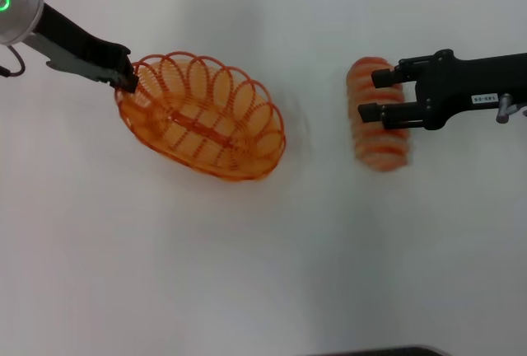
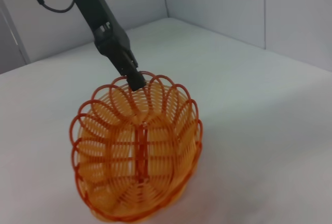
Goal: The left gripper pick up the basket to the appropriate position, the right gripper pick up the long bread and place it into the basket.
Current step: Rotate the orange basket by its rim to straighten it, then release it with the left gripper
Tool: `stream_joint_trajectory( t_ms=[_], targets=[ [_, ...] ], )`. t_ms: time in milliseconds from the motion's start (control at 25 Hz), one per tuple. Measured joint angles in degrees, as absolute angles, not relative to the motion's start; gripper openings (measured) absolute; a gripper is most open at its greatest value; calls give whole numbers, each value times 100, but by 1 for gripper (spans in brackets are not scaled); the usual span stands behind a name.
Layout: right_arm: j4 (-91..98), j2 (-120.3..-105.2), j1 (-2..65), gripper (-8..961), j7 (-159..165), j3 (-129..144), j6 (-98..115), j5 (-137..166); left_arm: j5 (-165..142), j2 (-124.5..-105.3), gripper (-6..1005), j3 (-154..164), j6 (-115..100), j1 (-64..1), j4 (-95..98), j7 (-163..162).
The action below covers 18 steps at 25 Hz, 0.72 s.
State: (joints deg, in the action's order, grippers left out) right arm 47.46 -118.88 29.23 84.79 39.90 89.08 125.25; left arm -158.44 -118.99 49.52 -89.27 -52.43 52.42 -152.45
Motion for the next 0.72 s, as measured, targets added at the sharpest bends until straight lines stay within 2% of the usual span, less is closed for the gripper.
stream_joint_trajectory(
  t_ms=[320, 720],
  targets=[
    [4746, -11882, 2936, 656, 8501, 3981, 8807, 12518, -15314, -11922, 69, 4336, -9347, -5102, 5269, -15280],
    [4746, -11909, 2936, 655, 8552, 3837, 8689, 12515, -15244, -12262, 68, 4218, -9196, -4572, 5774, -15482]
  ],
)
